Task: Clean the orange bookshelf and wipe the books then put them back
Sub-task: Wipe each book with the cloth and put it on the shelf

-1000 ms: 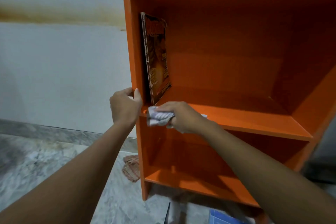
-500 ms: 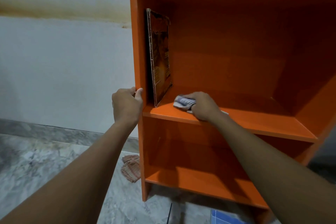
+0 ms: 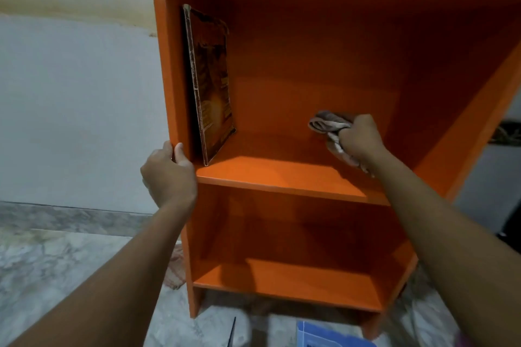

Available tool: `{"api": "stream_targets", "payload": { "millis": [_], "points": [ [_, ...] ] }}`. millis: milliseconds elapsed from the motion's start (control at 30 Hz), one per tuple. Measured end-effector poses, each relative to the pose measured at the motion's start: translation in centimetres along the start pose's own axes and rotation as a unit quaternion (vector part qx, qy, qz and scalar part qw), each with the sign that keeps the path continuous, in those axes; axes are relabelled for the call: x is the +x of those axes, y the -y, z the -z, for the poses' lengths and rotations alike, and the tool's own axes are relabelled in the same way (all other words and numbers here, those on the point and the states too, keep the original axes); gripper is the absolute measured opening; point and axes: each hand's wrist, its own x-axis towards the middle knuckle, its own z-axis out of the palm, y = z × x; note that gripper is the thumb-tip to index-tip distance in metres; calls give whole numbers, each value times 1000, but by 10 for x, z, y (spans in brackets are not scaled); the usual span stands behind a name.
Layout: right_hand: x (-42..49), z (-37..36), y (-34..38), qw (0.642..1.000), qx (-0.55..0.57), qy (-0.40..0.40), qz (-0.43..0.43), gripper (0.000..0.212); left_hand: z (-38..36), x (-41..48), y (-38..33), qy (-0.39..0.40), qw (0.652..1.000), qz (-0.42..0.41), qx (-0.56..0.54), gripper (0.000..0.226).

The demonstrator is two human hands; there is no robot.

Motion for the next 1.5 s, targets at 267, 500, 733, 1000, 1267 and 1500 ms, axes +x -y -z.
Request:
{"api": "stream_targets", "payload": {
  "millis": [267, 500, 733, 1000, 1267, 1500],
  "points": [
    [84, 4, -78, 947, -307, 65, -67, 41, -2, 1, 5, 0, 1000, -29, 10, 31],
    [42, -71, -39, 920, -317, 211, 96, 38, -3, 0, 6, 0, 999, -32, 20, 31],
    [-85, -93, -15, 881, -183, 353, 255, 54, 0, -2, 0, 5, 1000, -2, -13, 33],
    [-162, -52, -80, 955, -61, 263, 126, 49, 10, -50, 3, 78, 995, 52, -23, 48],
    [-231, -3, -193, 966, 78, 153, -192, 45, 2, -173, 16, 223, 969, -67, -86, 28],
    [-312, -3, -285, 970, 44, 48, -234, 56, 0, -316, 105, 584, 792, 126, 129, 60]
  ]
}}
